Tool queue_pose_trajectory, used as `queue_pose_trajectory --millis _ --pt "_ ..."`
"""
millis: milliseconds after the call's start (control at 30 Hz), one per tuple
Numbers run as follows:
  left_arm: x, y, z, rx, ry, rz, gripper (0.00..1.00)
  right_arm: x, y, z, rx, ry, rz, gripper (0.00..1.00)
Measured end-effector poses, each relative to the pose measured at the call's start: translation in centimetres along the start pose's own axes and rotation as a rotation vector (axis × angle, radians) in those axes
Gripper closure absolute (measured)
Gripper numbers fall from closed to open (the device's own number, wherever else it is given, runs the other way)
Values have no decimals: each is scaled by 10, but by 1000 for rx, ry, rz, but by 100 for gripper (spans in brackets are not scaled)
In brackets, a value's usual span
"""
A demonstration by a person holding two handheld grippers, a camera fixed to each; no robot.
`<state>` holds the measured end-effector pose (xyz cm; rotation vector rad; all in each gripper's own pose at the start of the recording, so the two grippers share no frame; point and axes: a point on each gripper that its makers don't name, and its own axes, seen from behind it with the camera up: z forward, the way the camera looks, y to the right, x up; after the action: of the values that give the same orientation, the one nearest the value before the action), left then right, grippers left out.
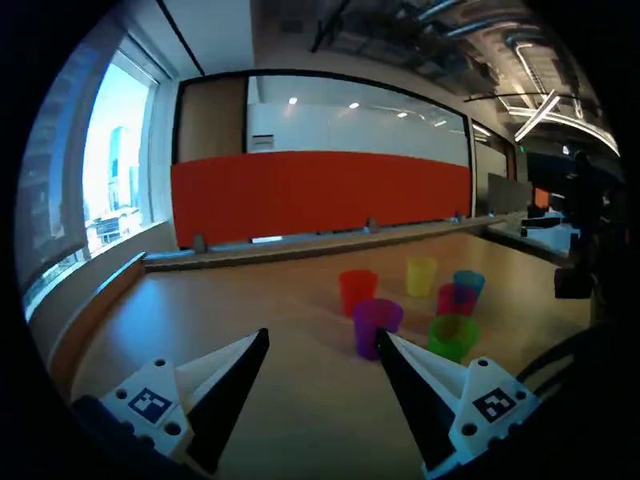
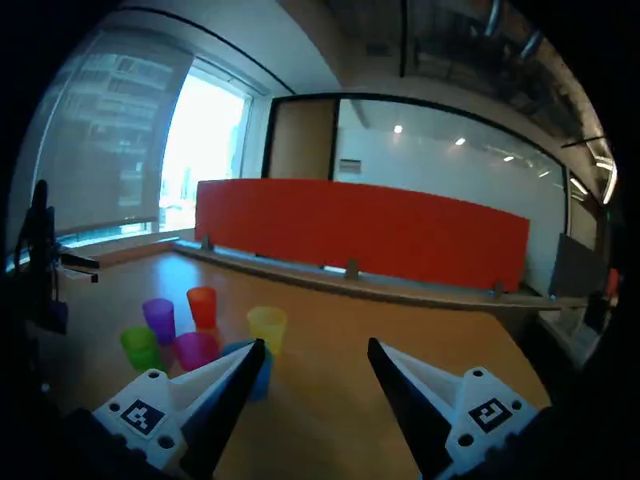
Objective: Pour water
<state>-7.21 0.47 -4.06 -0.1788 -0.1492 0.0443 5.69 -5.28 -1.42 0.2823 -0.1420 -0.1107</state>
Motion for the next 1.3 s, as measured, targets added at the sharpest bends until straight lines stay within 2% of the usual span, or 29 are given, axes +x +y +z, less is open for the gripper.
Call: queue_pose_trajectory --millis 267,467,667,867,1067,1167,1300 --pt "30 -24 -14 109 132 -64 2 23 24 -8 -173 115 4 1" --pt "46 -34 -17 157 192 -84 2 33 29 -12 -245 158 -4 0" --pt "53 -33 -16 178 218 -85 2 35 33 -14 -269 172 5 1" --pt "50 -31 -14 194 222 -102 2 30 40 -16 -280 163 51 1" --pt "44 -38 -15 220 239 -148 2 27 46 -15 -287 172 95 1" --pt "40 -45 -16 242 249 -150 2 23 53 -16 -301 177 122 0" --pt "36 -51 -18 269 255 -124 2 15 60 -15 -317 165 151 1"
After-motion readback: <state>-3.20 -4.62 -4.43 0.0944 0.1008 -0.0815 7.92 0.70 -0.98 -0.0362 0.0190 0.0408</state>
